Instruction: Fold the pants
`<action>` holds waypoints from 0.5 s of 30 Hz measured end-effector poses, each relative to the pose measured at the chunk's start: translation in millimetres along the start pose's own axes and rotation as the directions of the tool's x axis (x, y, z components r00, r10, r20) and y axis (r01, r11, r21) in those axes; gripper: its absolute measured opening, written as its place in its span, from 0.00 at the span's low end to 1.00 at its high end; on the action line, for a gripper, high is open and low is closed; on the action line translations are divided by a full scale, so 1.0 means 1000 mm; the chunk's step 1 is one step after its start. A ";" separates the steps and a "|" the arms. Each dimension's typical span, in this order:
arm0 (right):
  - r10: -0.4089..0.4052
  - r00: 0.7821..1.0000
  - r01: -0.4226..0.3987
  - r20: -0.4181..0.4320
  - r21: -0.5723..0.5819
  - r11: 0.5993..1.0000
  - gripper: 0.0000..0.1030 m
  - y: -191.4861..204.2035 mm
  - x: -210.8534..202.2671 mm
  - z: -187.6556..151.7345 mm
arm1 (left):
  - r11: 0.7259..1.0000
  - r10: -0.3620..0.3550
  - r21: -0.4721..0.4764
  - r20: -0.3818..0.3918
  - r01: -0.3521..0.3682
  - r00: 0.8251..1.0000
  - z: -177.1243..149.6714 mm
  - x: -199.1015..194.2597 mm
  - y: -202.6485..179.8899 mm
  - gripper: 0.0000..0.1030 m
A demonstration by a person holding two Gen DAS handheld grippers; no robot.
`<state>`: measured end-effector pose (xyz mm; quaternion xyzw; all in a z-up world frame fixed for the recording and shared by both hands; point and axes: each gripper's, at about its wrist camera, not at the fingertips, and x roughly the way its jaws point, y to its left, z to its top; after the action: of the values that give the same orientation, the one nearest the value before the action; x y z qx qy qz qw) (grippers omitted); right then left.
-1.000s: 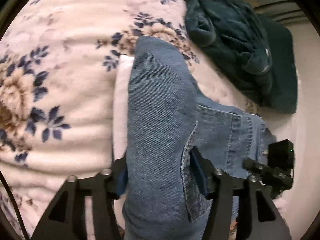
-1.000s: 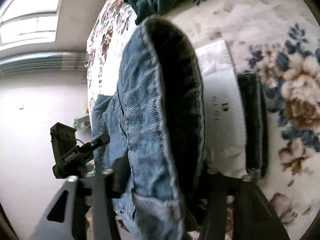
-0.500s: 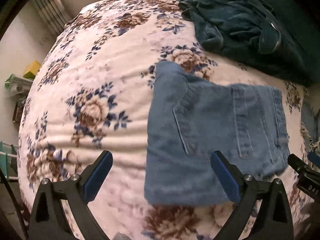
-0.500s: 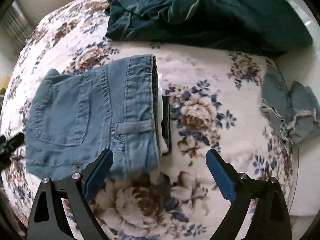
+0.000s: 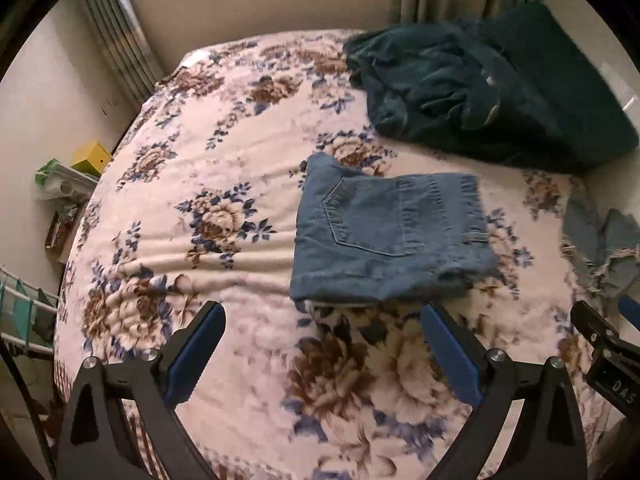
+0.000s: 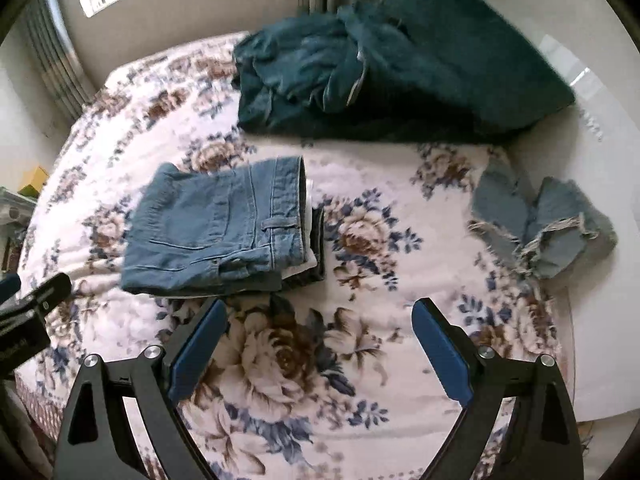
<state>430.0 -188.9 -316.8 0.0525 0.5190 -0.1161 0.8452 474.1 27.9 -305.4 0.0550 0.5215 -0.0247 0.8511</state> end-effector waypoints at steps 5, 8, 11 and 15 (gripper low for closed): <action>0.009 0.998 -0.008 0.065 -0.017 1.000 0.93 -0.017 -0.080 -0.023 | 1.000 0.016 0.002 0.075 -0.016 0.997 -0.025 -0.072 -0.005 0.97; 0.023 0.994 -0.020 0.104 -0.034 0.999 0.93 -0.025 -0.125 -0.037 | 1.000 0.029 -0.002 0.119 -0.029 0.993 -0.042 -0.114 -0.006 0.97; 0.047 0.988 -0.039 0.148 -0.053 0.998 0.93 -0.033 -0.176 -0.057 | 0.999 0.036 -0.017 0.149 -0.033 0.988 -0.059 -0.154 -0.006 0.97; 0.068 0.980 -0.053 0.186 -0.081 0.995 0.93 -0.038 -0.231 -0.080 | 0.998 0.058 -0.028 0.203 -0.054 0.977 -0.084 -0.207 -0.007 0.97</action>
<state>250.7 -176.3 -146.2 0.0251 0.4389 -0.0750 0.8950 305.2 27.4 -159.1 0.0572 0.4302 -0.0003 0.9009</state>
